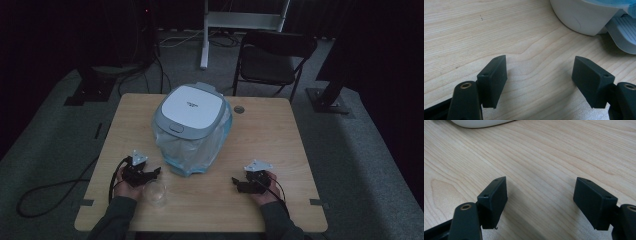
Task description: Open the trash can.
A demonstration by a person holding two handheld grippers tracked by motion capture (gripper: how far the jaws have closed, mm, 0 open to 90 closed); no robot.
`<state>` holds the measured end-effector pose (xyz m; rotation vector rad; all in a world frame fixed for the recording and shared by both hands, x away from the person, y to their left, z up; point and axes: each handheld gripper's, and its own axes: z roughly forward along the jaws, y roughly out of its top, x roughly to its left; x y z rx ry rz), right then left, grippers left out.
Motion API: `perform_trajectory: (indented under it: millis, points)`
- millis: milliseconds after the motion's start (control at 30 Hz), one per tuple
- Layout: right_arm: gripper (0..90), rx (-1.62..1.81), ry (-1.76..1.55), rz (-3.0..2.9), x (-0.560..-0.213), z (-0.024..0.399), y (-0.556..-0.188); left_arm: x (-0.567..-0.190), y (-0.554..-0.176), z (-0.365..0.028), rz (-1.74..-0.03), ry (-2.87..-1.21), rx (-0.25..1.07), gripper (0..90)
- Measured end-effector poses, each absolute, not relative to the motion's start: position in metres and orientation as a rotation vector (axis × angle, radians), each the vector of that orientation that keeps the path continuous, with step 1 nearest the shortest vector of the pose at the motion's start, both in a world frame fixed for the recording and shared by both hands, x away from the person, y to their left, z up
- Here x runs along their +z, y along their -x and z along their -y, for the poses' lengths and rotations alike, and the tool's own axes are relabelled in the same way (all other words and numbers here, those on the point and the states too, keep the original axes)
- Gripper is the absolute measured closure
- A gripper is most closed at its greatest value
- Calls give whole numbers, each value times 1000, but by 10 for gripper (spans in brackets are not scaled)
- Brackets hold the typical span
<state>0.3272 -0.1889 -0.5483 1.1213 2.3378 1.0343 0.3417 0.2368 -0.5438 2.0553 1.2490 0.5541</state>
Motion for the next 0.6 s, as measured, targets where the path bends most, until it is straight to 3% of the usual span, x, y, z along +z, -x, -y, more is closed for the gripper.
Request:
perform_trajectory:
  millis: [433,533,600]
  points:
    - [299,1043,-1105,-2342,-548,187,-327,-543,-341,-237,-1238,-2056,549,318]
    - [299,1043,-1103,-2344,-548,187,-327,-541,-339,-236,-1215,-2074,532,450]
    - [299,1044,-1101,-2345,-548,187,-328,-539,-338,-236,-1191,-2085,500,596]
